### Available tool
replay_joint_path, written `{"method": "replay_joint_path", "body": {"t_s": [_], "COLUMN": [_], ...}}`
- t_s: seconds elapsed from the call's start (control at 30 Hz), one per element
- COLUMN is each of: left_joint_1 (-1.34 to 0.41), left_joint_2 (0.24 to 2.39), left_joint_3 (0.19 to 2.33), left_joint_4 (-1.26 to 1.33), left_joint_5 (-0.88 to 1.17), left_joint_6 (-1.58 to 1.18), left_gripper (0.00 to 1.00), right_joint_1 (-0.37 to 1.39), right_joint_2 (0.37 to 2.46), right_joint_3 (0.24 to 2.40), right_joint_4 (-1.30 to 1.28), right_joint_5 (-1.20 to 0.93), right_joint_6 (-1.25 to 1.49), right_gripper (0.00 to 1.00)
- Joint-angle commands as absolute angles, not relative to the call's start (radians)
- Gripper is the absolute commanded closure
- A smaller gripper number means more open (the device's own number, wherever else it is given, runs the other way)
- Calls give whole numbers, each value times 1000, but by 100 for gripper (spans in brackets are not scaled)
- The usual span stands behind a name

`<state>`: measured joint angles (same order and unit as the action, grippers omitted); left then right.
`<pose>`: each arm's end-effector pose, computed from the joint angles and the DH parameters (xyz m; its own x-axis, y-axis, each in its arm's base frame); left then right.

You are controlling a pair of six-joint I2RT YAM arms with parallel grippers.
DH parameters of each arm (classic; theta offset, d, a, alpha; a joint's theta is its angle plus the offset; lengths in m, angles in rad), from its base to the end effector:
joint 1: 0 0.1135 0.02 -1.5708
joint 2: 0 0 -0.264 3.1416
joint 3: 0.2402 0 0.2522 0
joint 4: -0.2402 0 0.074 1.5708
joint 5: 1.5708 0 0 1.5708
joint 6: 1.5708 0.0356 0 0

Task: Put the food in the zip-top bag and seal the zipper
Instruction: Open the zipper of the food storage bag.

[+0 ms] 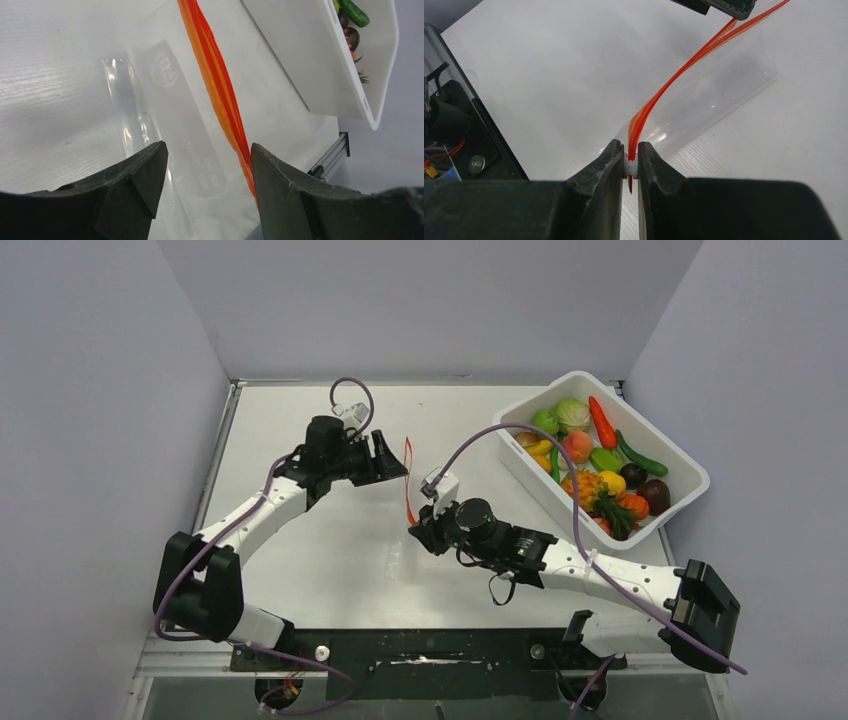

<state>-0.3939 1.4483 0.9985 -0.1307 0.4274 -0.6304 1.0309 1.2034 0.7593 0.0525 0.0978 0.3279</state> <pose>0.2930 -0.1377 0.2647 -0.8036 -0.2469 -0.5415 0.2422 0.6954 -0.6765 0.1435 0.2326 0.2670 -0.4457 -0.1202 -0.8871 -0.7011 0.6631 0.2624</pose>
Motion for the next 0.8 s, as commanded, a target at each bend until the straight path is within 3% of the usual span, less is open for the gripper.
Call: {"method": "replay_joint_path", "body": {"t_s": [0.0, 0.17, 0.33, 0.53, 0.77], "left_joint_1": [-396, -391, -395, -411, -423], "left_joint_2": [1465, 1509, 1561, 1583, 1602], "left_joint_3": [1038, 1044, 1097, 1169, 1175], "left_joint_4": [-74, 12, -58, -207, -251], "left_joint_5": [366, 460, 386, 239, 216], "left_joint_6": [-583, -607, -574, -484, -453], "left_gripper": [39, 38, 41, 54, 74], "right_joint_1": [1048, 1061, 1070, 1085, 1091], "right_joint_2": [1209, 1229, 1240, 1250, 1267], "right_joint_3": [787, 807, 818, 839, 857], "right_joint_4": [89, 73, 65, 37, 25], "right_joint_5": [144, 162, 167, 202, 228], "right_joint_6": [323, 313, 312, 314, 313], "right_gripper": [100, 100, 100, 100, 100]}}
